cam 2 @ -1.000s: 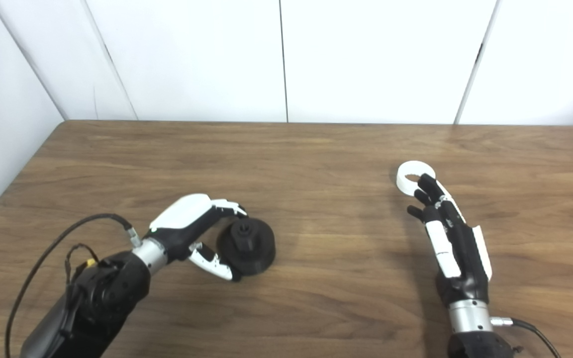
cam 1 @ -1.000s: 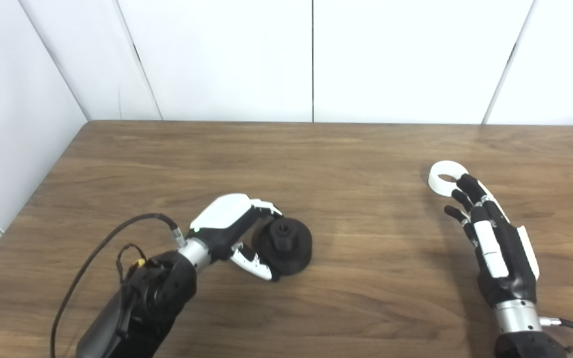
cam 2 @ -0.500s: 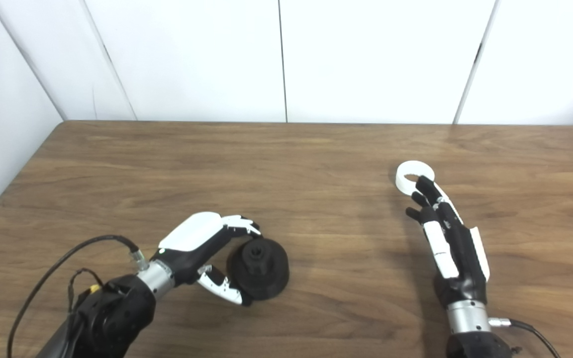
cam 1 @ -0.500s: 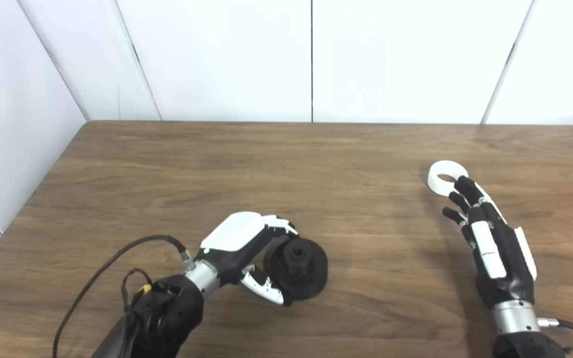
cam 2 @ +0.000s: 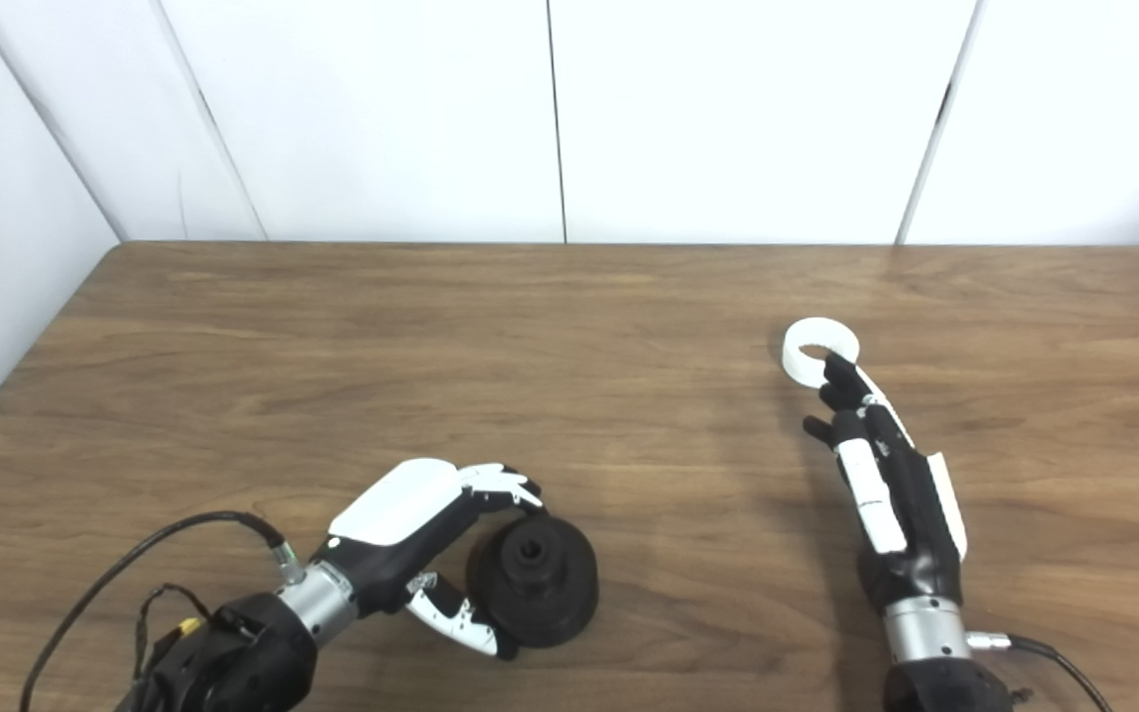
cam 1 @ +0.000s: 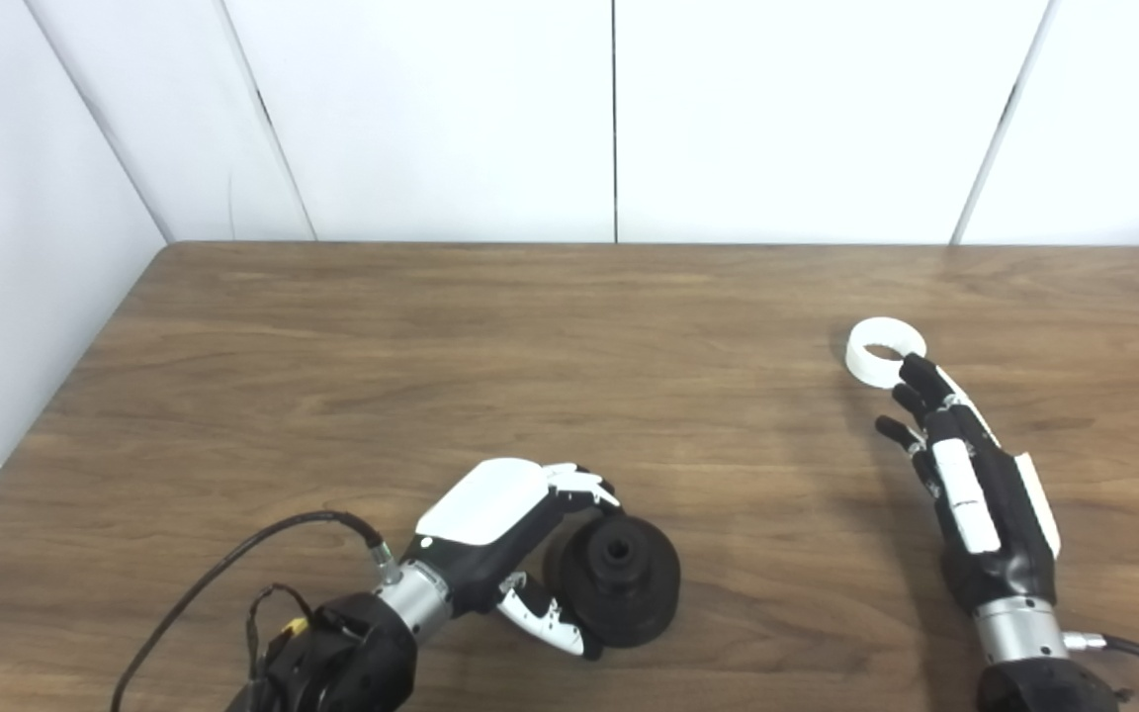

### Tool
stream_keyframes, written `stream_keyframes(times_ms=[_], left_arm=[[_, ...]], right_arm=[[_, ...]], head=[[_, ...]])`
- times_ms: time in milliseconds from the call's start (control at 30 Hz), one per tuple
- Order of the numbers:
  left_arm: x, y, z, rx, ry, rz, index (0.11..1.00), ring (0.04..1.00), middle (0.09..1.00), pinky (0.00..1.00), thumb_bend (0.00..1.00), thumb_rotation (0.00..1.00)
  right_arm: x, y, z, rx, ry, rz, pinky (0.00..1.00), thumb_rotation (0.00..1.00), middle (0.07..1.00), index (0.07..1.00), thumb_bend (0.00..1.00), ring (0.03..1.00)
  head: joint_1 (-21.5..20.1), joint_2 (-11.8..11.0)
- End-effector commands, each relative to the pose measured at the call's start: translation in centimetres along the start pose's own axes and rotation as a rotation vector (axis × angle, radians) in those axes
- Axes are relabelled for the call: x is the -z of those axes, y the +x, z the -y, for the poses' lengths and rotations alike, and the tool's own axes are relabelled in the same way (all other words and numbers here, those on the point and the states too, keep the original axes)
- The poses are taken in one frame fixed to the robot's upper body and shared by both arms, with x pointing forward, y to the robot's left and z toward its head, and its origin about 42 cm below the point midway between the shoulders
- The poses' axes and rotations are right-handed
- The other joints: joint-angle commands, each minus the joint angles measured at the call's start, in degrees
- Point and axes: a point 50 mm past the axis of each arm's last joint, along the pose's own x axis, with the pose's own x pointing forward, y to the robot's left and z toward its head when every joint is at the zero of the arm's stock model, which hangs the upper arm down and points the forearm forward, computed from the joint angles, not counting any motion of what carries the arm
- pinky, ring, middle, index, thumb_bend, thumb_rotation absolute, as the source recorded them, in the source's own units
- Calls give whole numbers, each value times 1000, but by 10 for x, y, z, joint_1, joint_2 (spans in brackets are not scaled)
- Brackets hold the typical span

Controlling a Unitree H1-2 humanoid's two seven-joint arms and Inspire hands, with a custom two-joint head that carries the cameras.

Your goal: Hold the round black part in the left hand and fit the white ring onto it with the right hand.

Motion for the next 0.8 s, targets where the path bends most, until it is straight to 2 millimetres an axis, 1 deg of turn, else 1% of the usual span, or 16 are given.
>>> stream_keyframes(times_ms=[0,267,300,333,367,433,467,500,533,567,633,700,767], left_arm=[[-10,-2,-5,-7,21,37,698,916,863,847,868,201],[-10,-2,1,-3,8,33,704,917,864,847,861,205],[-10,-2,1,-3,9,32,704,917,864,847,862,206],[-10,-1,1,-3,9,31,703,916,862,847,864,208],[-10,-1,0,-3,10,30,703,915,862,846,865,208],[-10,0,-1,-3,11,30,704,914,861,848,861,211],[-9,0,-1,-7,8,29,704,913,861,848,861,209],[-9,0,-1,-7,7,28,701,912,859,846,864,203],[-8,1,-1,-5,7,27,703,913,860,847,861,205],[-8,1,-2,-3,8,26,708,918,865,854,856,211],[-8,1,-2,-4,10,29,710,919,866,857,854,211],[-8,2,-2,-7,12,33,710,921,868,859,853,213],[-9,2,-2,-9,12,33,707,919,866,856,857,211]], right_arm=[[3,-14,0,10,4,-12,831,795,919,878,642,927],[-1,-12,3,11,-4,-6,830,788,924,882,622,922],[-2,-11,4,11,-18,-3,818,788,923,882,625,918],[-4,-10,6,11,-39,3,781,786,921,883,625,906],[-8,-7,8,15,-102,9,739,793,916,881,627,888],[-16,0,14,28,-268,16,702,774,907,871,634,858],[-22,4,17,39,-371,23,726,777,903,865,639,859],[-28,9,19,56,-450,35,794,775,903,859,639,882],[-35,17,24,77,-549,55,851,733,899,847,649,898],[-39,23,27,93,-613,69,880,666,892,831,683,903],[-47,35,33,111,-708,85,884,602,890,818,706,906],[-52,49,39,119,-769,87,869,539,900,808,729,915],[-55,64,44,126,-811,80,878,470,907,791,756,934]], head=[[-1,1],[-3,2],[-3,1],[-3,1],[-3,2],[-6,2],[-6,1],[-8,1],[-8,1],[-8,0],[-9,0],[-10,0],[-10,0]])
